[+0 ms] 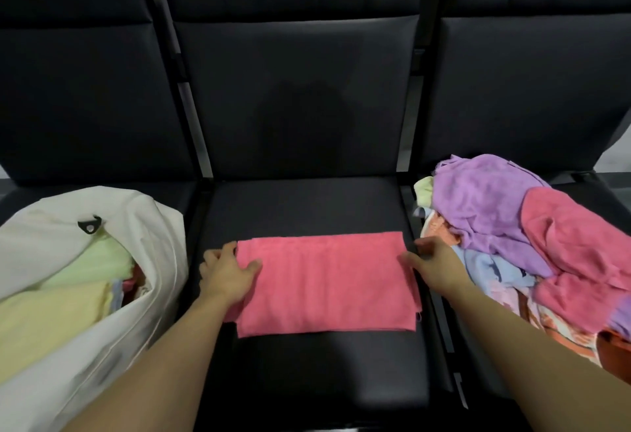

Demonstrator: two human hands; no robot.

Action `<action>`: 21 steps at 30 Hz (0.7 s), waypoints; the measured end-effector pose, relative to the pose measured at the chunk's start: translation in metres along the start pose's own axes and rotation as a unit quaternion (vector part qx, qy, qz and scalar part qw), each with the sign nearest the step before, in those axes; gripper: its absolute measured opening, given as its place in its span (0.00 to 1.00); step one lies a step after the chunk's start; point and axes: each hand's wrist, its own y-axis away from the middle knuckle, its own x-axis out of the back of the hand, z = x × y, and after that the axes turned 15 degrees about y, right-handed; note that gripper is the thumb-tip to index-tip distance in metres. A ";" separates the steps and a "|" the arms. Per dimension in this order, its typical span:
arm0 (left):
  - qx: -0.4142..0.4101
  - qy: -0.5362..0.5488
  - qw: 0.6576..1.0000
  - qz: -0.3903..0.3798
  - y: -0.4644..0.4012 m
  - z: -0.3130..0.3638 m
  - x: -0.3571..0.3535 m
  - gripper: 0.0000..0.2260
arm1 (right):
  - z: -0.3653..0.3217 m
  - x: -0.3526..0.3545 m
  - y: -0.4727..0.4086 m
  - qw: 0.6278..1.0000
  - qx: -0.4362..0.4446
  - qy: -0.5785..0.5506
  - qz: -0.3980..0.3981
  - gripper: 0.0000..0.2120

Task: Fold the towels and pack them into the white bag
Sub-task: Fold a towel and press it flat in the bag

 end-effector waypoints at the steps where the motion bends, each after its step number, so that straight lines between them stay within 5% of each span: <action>1: -0.022 -0.034 0.999 0.009 0.002 0.003 -0.001 0.28 | -0.001 0.002 0.000 1.000 0.017 0.011 0.017 0.17; 4: -0.104 -0.001 0.994 -0.028 0.010 0.021 -0.008 0.10 | -0.009 -0.001 0.000 0.983 0.155 0.092 0.042 0.08; 7: -0.036 0.067 0.958 -0.276 0.027 0.034 -0.027 0.03 | -0.021 -0.017 0.004 0.942 0.278 0.184 -0.038 0.09; 9: 0.006 0.040 0.925 -0.379 0.039 0.037 -0.040 0.02 | -0.030 -0.026 0.011 0.917 0.302 0.236 -0.113 0.21; 12: -0.033 -0.052 0.930 -0.362 0.042 0.034 -0.051 0.07 | -0.041 -0.031 0.022 0.883 0.269 0.341 -0.178 0.30; 19: -0.102 -0.253 0.936 -0.223 0.040 0.043 -0.060 0.23 | -0.070 -0.027 0.049 0.850 0.172 0.452 -0.208 0.29; 21: -0.108 -0.260 0.940 -0.192 0.039 0.042 -0.063 0.27 | -0.072 -0.026 0.053 0.854 0.172 0.425 -0.246 0.42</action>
